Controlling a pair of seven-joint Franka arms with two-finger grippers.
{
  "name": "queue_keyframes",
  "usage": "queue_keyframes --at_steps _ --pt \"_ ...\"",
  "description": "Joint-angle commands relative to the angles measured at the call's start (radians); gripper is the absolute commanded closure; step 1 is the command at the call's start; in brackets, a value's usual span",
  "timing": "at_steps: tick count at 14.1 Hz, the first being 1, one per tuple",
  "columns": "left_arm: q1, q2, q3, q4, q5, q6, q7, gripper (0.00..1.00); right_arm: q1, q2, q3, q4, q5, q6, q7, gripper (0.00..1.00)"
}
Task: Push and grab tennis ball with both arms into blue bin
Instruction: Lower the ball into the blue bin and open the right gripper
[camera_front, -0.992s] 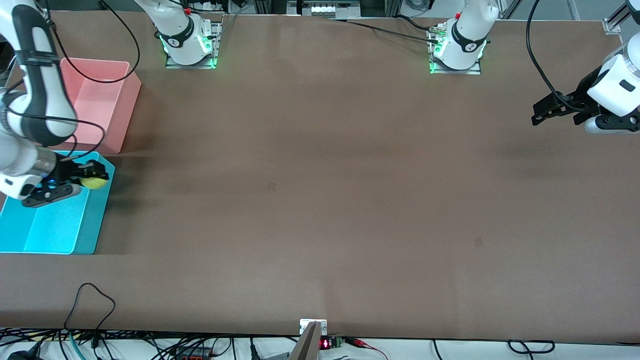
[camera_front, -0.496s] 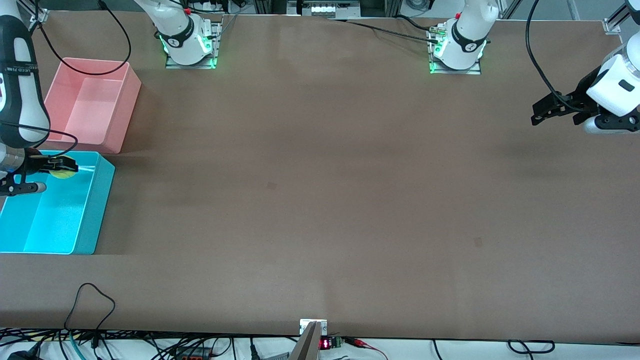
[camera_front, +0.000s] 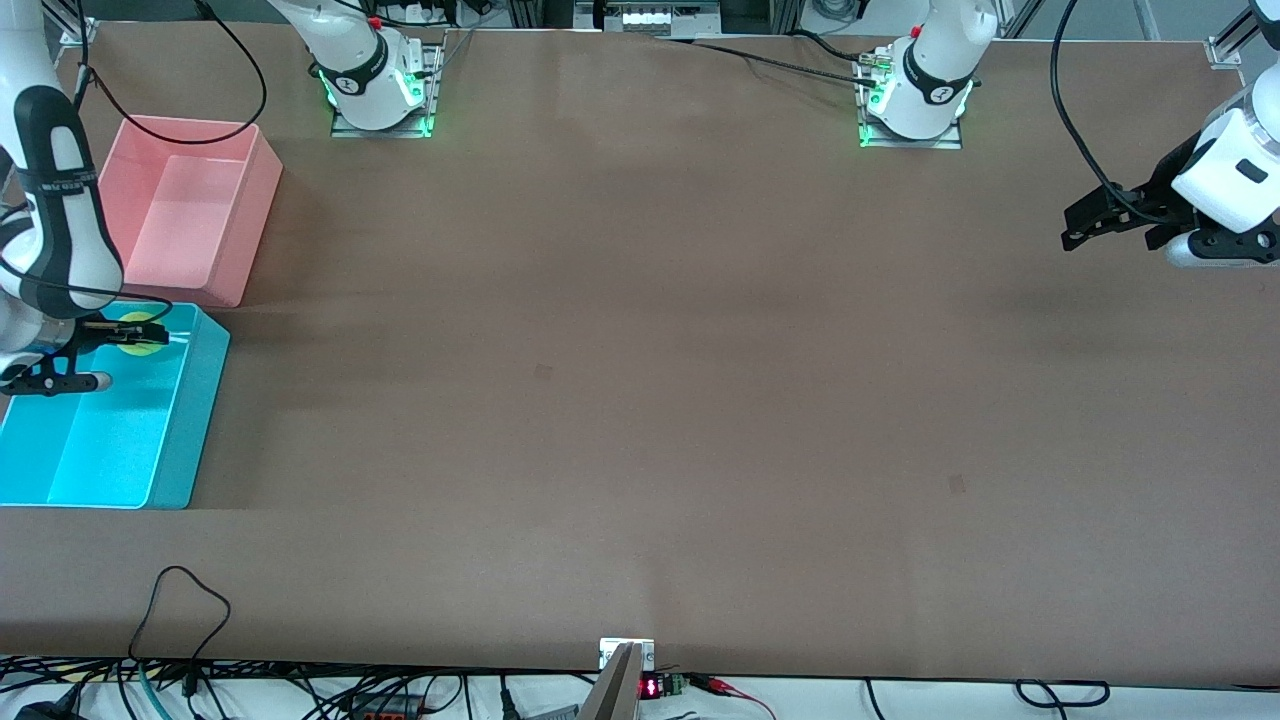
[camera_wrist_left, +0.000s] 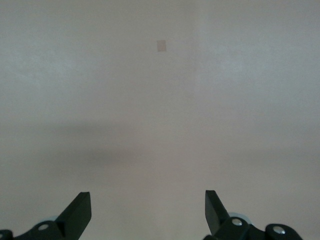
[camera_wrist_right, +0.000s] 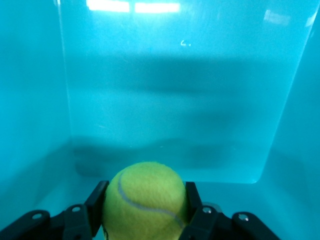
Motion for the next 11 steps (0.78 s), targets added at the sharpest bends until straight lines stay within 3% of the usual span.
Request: queue_keyframes --at_steps 1,2,3,4,6,7,11 --pt "0.001 0.006 -0.001 0.020 -0.009 -0.006 0.005 0.00 0.002 0.019 -0.010 0.014 -0.014 0.014 0.015 0.71" --pt "-0.001 0.006 -0.001 0.020 -0.009 -0.008 0.005 0.00 0.002 0.025 -0.016 0.014 -0.014 0.025 0.015 0.64" --pt "-0.001 0.006 -0.001 0.020 -0.009 -0.008 0.005 0.00 0.002 0.036 -0.016 0.014 -0.014 0.033 0.013 0.48" --pt "0.001 0.006 -0.001 0.020 -0.009 -0.008 0.005 0.00 0.002 0.039 -0.015 0.012 -0.014 0.037 0.013 0.42" --pt "0.001 0.006 -0.001 0.020 -0.011 -0.008 0.005 0.00 0.002 0.039 -0.016 0.012 -0.014 0.039 0.013 0.05" --pt "0.001 0.006 -0.001 0.020 -0.009 -0.008 0.005 0.00 0.002 0.039 -0.015 0.012 -0.014 0.039 0.013 0.00" --pt "0.001 0.006 0.000 0.020 -0.009 -0.008 0.005 0.00 0.004 0.018 -0.015 0.023 -0.014 0.039 -0.027 0.00"
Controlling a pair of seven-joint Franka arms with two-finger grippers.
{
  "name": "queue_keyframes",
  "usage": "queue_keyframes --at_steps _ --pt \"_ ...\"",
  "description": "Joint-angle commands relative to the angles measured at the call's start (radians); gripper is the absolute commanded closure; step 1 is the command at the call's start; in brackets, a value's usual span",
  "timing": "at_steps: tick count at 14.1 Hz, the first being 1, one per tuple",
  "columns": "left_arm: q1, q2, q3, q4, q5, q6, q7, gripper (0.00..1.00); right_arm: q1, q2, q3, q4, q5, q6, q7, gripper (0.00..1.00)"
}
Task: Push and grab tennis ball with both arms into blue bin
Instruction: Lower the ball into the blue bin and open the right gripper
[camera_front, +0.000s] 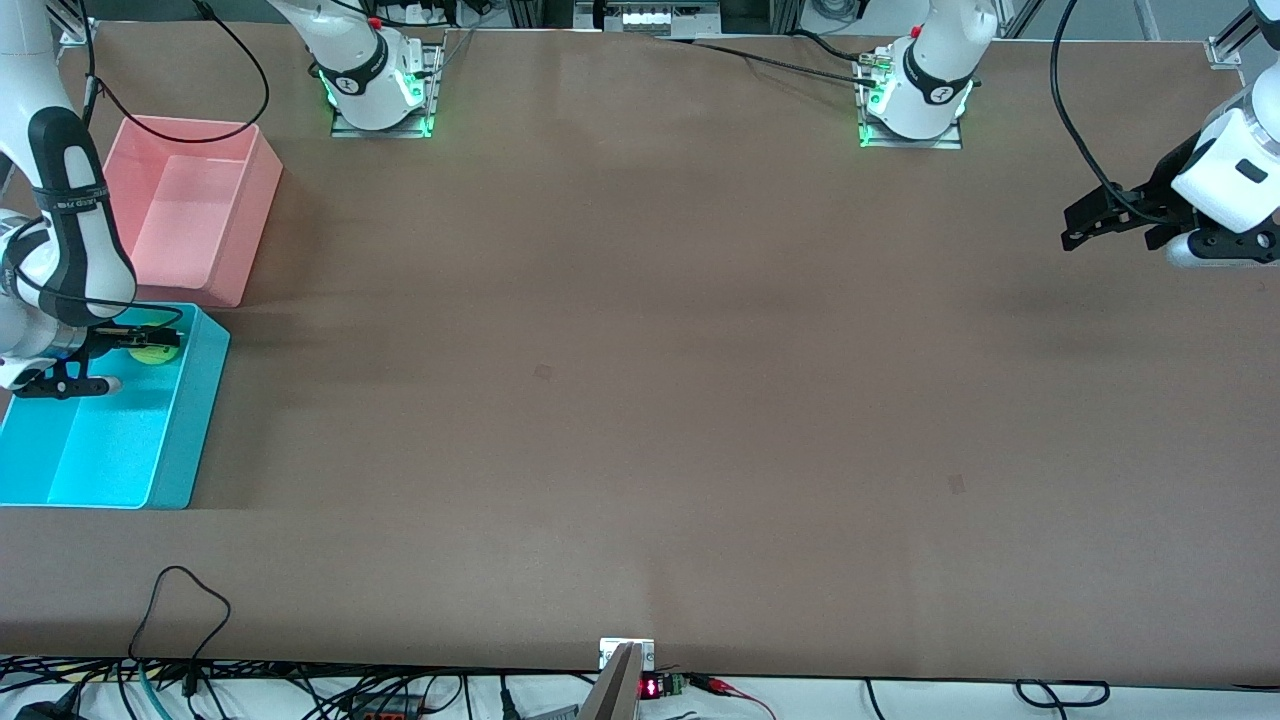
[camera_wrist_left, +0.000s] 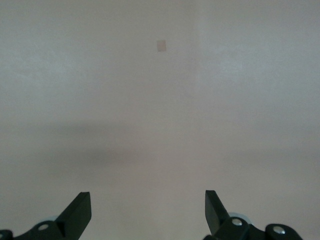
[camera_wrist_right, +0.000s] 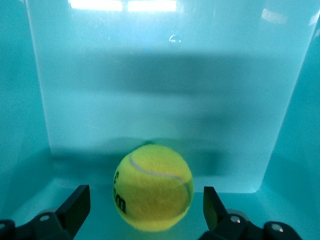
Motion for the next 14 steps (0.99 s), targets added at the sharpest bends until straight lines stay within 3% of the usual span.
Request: queue_keyframes --at_steps 1,7,9,12,14 --pt "0.002 0.006 0.000 0.020 -0.009 -0.008 0.005 0.00 0.004 -0.032 -0.004 0.019 -0.009 -0.003 -0.042 0.00" --pt "0.002 0.006 0.000 0.020 -0.008 -0.008 0.005 0.00 0.062 -0.233 0.038 0.084 -0.019 -0.121 -0.045 0.00" --pt "0.002 0.006 0.000 0.020 -0.006 -0.008 0.005 0.00 0.089 -0.267 0.061 0.145 -0.016 -0.233 -0.034 0.00" --pt "0.002 0.008 0.000 0.020 -0.008 -0.008 0.005 0.00 0.093 -0.342 0.131 0.176 -0.002 -0.334 -0.001 0.00" --pt "0.002 0.008 0.000 0.020 -0.008 -0.008 0.005 0.00 0.093 -0.392 0.209 0.196 -0.011 -0.441 0.179 0.00"
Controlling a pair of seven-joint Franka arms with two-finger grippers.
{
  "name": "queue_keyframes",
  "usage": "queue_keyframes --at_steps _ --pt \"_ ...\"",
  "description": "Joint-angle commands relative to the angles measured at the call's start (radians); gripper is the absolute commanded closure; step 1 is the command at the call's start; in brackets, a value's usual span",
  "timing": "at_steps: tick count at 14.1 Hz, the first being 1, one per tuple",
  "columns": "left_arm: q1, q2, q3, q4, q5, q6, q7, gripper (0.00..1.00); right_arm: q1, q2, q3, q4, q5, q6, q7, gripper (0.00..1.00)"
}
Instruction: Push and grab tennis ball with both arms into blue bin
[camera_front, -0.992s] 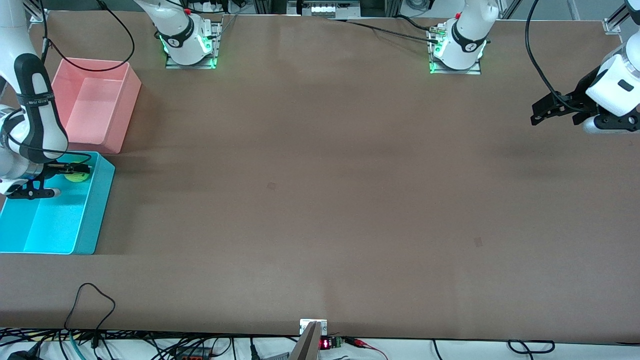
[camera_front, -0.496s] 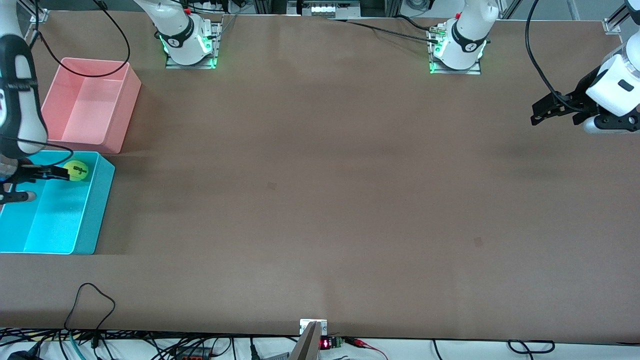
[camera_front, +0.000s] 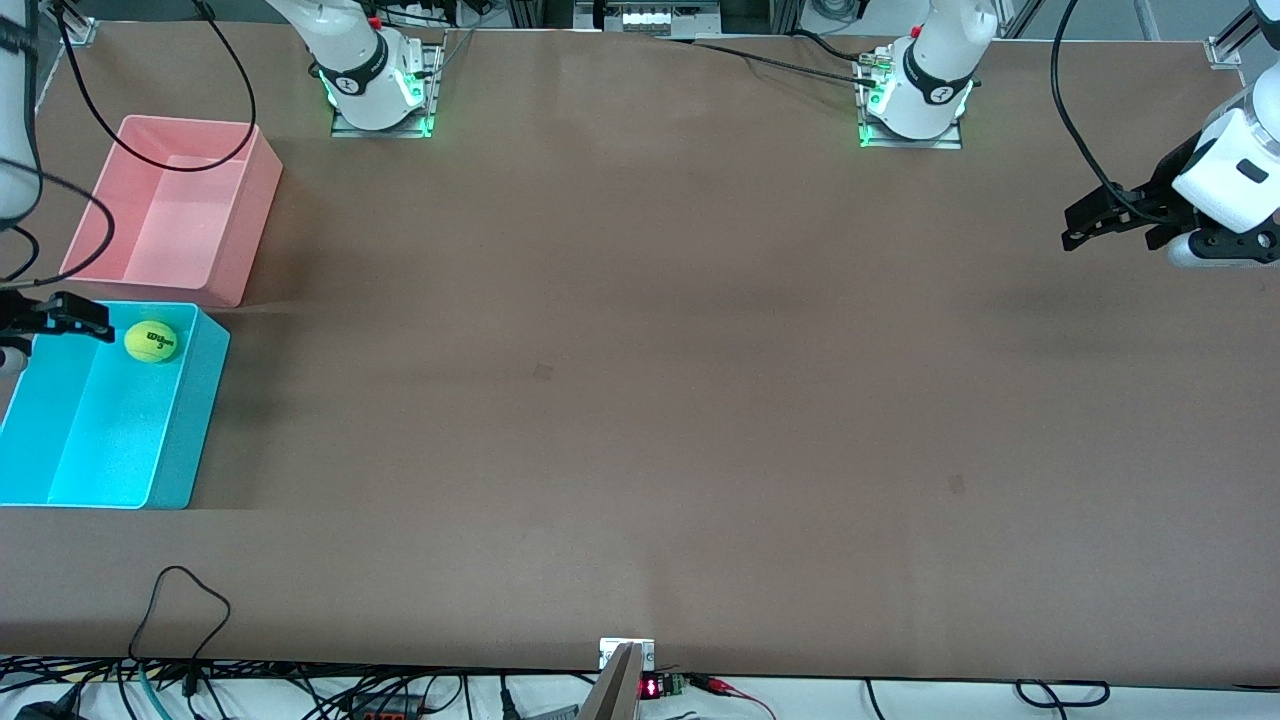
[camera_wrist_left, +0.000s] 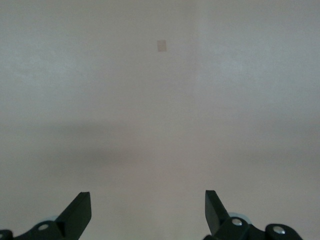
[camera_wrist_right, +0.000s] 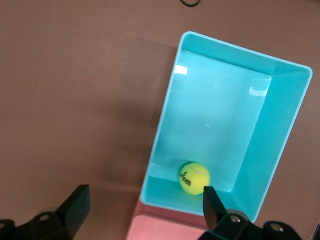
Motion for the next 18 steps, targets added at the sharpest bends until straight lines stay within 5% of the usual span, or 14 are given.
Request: queue_keyframes --at_steps 1,7,18 --pt "0.002 0.008 0.000 0.020 -0.008 -0.008 0.005 0.00 -0.003 -0.065 0.103 0.029 -0.012 -0.140 0.217 0.00" --pt "0.003 0.008 0.000 0.020 -0.008 -0.008 0.005 0.00 0.072 -0.116 0.112 0.101 -0.001 -0.290 0.295 0.00" --pt "0.003 0.008 0.000 0.020 -0.008 -0.008 0.005 0.00 0.229 -0.148 -0.035 0.075 0.002 -0.309 0.293 0.00"
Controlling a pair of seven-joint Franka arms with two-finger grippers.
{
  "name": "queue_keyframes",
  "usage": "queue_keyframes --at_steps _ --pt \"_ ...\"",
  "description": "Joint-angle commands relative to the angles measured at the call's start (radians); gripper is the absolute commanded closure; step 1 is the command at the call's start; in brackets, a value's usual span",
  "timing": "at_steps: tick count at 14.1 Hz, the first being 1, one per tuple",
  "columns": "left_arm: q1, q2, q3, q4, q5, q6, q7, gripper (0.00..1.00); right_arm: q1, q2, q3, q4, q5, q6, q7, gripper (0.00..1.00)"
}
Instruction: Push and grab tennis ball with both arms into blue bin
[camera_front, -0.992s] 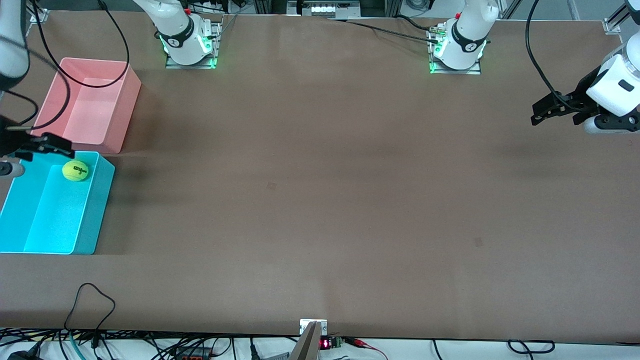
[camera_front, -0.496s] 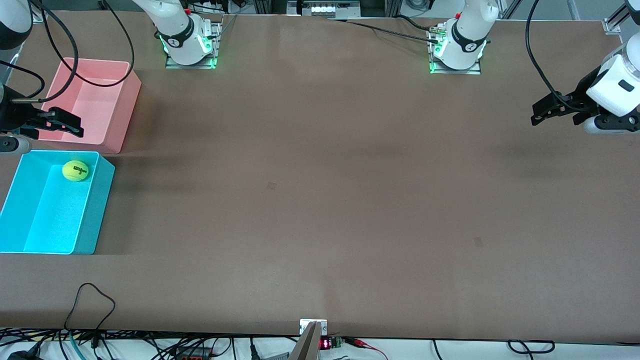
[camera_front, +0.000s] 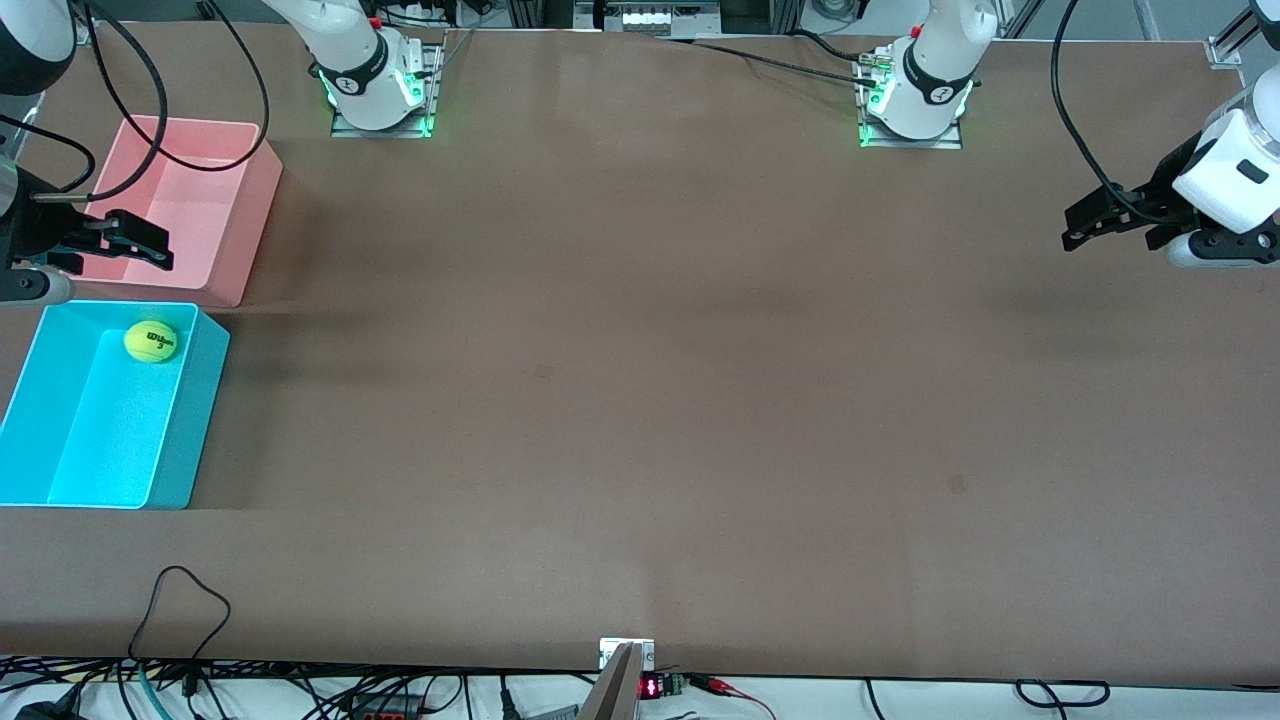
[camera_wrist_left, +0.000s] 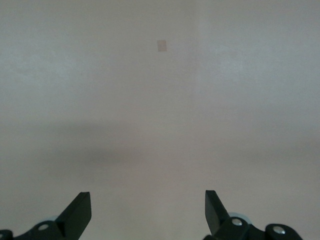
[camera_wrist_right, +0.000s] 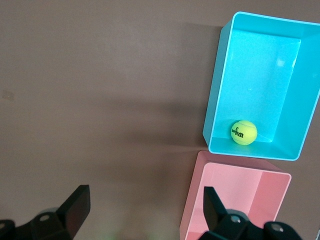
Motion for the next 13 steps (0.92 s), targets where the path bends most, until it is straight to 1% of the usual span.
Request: queue_keyframes --at_steps 1,3,7,8,10,13 --pt "0.003 0.007 0.000 0.020 -0.008 -0.008 0.005 0.00 0.022 -0.019 -0.028 -0.011 0.002 -0.010 0.006 0.00" --pt "0.003 0.007 0.000 0.020 -0.008 0.001 0.005 0.00 -0.004 -0.019 -0.022 -0.014 0.002 -0.010 0.006 0.00" --pt "0.003 0.007 0.000 0.020 -0.009 0.001 0.005 0.00 -0.015 -0.019 -0.020 -0.015 0.002 -0.012 0.004 0.00" --pt "0.003 0.007 0.000 0.020 -0.009 0.001 0.005 0.00 -0.027 -0.019 -0.005 -0.015 0.004 -0.012 0.004 0.00" --pt "0.003 0.007 0.000 0.020 -0.011 0.001 0.005 0.00 -0.084 -0.019 0.053 -0.015 0.004 -0.012 0.004 0.00" --pt "0.003 0.006 0.000 0.020 -0.011 -0.002 0.005 0.00 -0.078 -0.018 0.053 -0.015 0.004 -0.012 0.006 0.00"
